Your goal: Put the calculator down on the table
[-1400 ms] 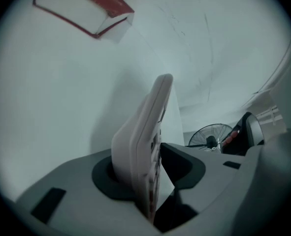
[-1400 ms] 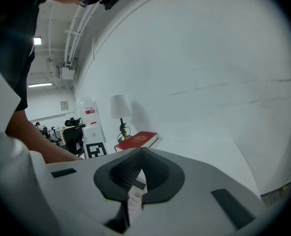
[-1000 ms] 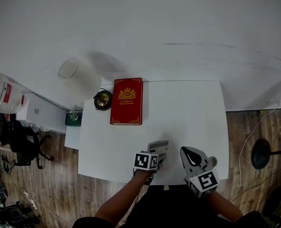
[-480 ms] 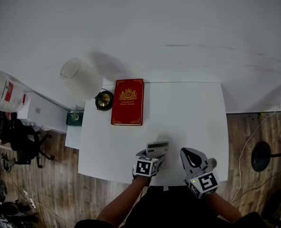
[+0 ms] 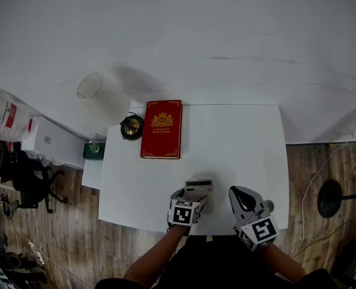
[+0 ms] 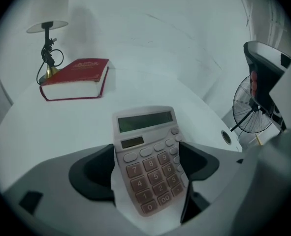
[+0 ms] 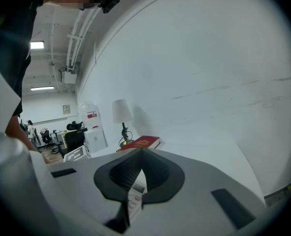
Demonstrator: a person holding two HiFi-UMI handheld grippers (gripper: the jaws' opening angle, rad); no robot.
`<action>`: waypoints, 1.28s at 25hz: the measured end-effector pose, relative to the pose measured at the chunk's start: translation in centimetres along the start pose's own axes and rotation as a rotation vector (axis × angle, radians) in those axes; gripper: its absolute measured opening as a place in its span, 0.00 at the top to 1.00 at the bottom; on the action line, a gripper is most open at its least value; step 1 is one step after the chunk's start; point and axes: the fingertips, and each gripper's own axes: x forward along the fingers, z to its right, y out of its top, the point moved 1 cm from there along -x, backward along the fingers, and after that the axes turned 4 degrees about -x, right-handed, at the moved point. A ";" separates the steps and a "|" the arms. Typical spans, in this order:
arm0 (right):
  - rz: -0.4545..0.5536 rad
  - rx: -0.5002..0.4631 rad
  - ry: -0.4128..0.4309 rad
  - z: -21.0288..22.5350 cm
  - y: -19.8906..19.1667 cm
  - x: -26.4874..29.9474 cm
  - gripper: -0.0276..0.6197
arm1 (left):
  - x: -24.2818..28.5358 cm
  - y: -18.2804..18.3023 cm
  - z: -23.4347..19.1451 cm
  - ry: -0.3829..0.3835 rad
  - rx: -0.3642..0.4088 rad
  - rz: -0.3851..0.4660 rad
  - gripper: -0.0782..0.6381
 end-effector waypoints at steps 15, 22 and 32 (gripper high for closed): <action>0.040 -0.028 0.008 -0.6 1.9 0.9 0.93 | -8.2 6.5 0.5 0.017 0.001 0.307 0.48; 0.065 -0.047 0.020 -1.3 2.7 1.3 0.93 | -13.6 11.0 0.3 0.059 -0.005 0.550 0.85; 0.087 -0.163 -0.013 -1.9 4.7 1.2 0.93 | -18.4 13.7 1.5 0.066 0.047 0.731 0.86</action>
